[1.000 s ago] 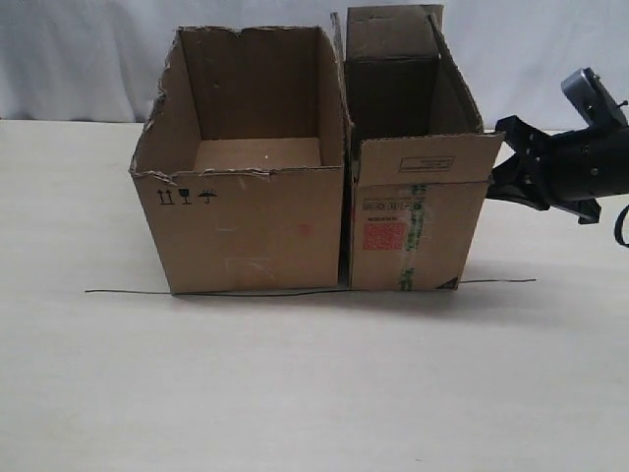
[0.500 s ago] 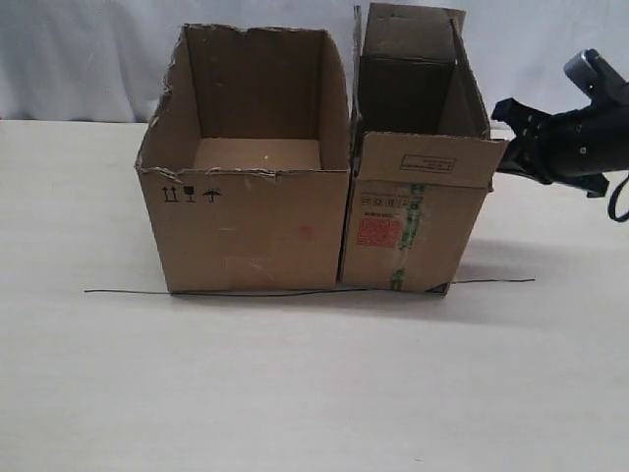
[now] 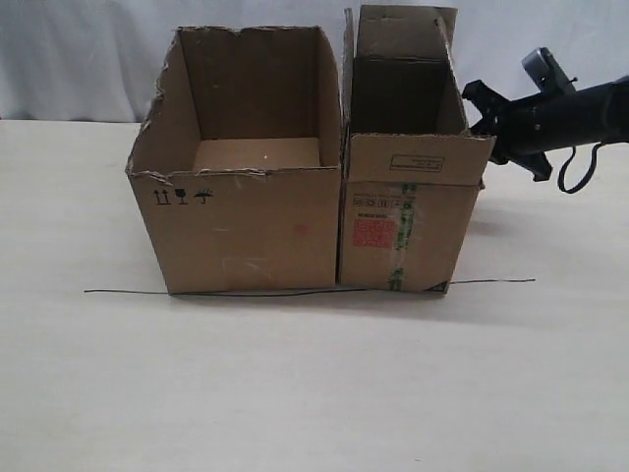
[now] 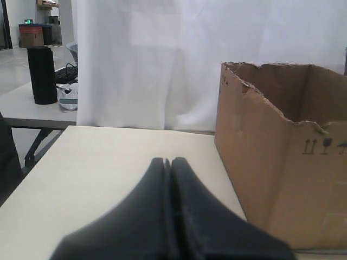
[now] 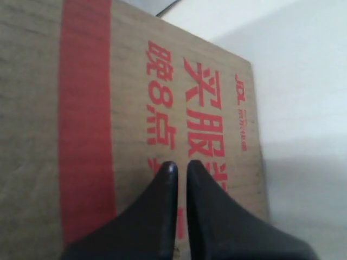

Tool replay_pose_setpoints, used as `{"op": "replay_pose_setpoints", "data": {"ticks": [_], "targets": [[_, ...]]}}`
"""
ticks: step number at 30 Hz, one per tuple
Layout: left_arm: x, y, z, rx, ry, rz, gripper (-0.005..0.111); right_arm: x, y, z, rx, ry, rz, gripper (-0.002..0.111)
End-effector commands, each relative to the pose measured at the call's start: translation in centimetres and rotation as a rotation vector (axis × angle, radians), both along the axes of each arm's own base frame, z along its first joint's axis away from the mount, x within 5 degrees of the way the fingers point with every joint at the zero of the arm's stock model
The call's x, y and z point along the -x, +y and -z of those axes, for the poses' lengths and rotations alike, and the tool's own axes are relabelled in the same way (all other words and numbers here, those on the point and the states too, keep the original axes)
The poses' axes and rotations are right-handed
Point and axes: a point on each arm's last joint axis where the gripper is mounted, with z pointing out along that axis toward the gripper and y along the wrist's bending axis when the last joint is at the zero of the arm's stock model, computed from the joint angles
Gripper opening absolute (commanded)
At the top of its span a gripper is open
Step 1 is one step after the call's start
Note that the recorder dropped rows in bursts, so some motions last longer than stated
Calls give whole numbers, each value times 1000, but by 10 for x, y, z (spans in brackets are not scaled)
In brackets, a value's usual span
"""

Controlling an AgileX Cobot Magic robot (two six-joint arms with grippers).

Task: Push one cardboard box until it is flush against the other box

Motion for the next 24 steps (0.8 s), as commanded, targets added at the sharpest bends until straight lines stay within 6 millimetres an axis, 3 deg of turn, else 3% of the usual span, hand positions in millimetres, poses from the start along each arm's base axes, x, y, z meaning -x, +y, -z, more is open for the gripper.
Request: {"op": "replay_pose_setpoints", "data": {"ticks": [1,6,9,11,14,17,20,24], "targets": [[0,0,0,-3,-5,-4,0,0,3,0,1,3,-28,5],[0,0,0,-3,-5,-4,0,0,1,-4,2,-3,-36,5],[0,0,0,-3,-5,-4,0,2,-12,-14,53,-28,-34,5],[0,0,0,-3,-5,-4,0,5,-29,-30,120,-46,23,5],[0,0,0,-3,-5,-4,0,24,-52,-70,209,-138,52,5],[0,0,0,-3,-5,-4,0,60,-59,-111,287,-254,24,5],[0,0,0,-3,-5,-4,0,112,-55,-142,337,-359,70,5],[0,0,0,-3,-5,-4,0,201,-49,-166,370,-496,131,5]]}}
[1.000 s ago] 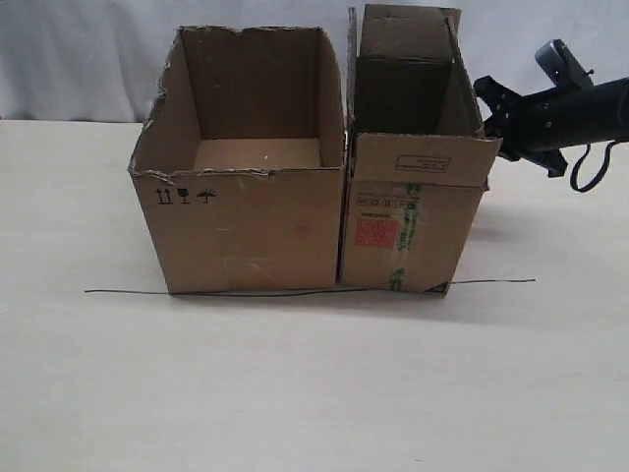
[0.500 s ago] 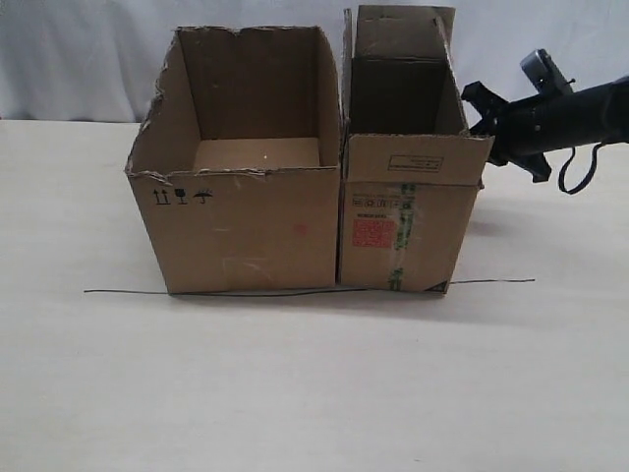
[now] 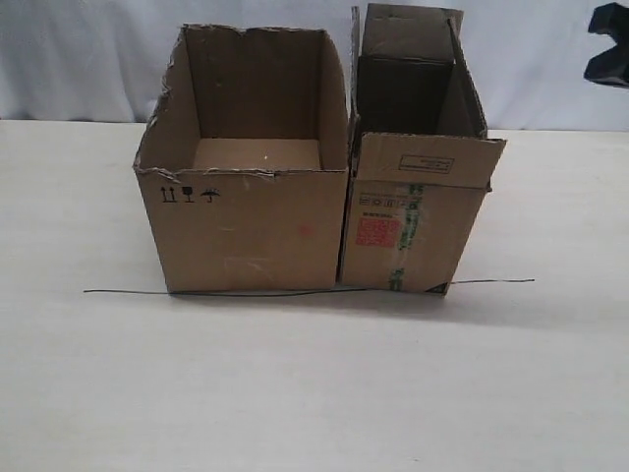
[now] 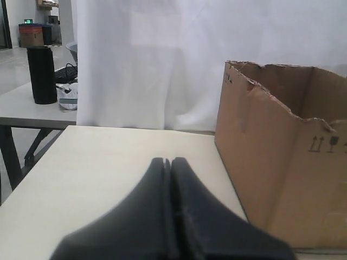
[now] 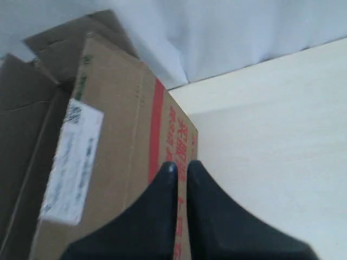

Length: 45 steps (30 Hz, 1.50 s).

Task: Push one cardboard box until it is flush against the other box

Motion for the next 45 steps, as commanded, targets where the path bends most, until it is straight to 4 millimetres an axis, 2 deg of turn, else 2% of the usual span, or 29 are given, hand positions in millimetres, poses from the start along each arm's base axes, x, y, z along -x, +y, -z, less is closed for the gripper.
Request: {"op": "replay_pose_setpoints", "data": {"ticks": [1,5,10,14,20,23,28,32,34,37,41,44,45], "targets": [[0,0,0,-5,-6,-4,0,94,6,-18,64,-154,15,5],[0,0,0,-5,-6,-4,0,164,7,-10,134,-272,9,5],[0,0,0,-5,-6,-4,0,221,8,0,146,-425,29,5],[0,0,0,-5,-6,-4,0,248,11,10,161,-492,9,5],[0,0,0,-5,-6,-4,0,281,15,2,184,-674,-83,5],[0,0,0,-5,-6,-4,0,294,14,1,254,-752,-127,5],[0,0,0,-5,-6,-4,0,304,13,0,266,-811,-145,5],[0,0,0,-5,-6,-4,0,303,11,1,308,-826,-127,5],[0,0,0,-5,-6,-4,0,299,8,7,312,-839,-88,5],[0,0,0,-5,-6,-4,0,288,2,28,324,-802,-4,5],[0,0,0,-5,-6,-4,0,278,-6,70,263,-710,120,5],[0,0,0,-5,-6,-4,0,272,-5,106,258,-681,120,5],[0,0,0,-5,-6,-4,0,272,-5,112,252,-616,107,5]]}}
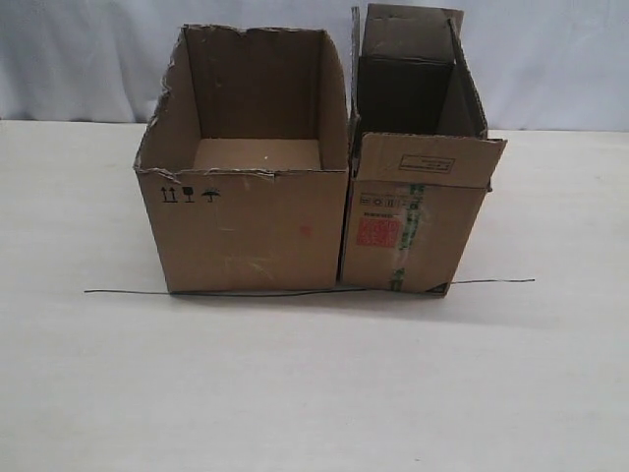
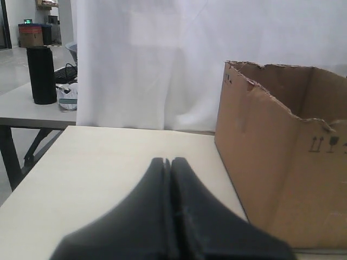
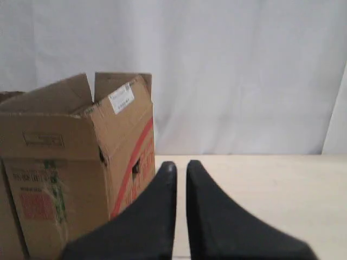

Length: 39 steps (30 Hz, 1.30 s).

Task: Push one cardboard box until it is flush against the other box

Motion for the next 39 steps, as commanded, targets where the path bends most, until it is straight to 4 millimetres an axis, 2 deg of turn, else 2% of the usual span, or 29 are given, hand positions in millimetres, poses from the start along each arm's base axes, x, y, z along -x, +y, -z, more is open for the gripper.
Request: {"op": "replay_pose_setpoints", "data": {"ticks": [1,8,17,39], "targets": [[0,0,0,-3,-5,-4,0,-3,1,23,-21,77,-3,5],[0,0,0,-3,-5,-4,0,-2,2,24,63,65,-44,5],[0,0,0,-3,-5,-4,0,-1,5,24,-2,78,-99,5],[0,0,0,-3,-5,-4,0,-1,5,24,-2,78,-99,5]]}}
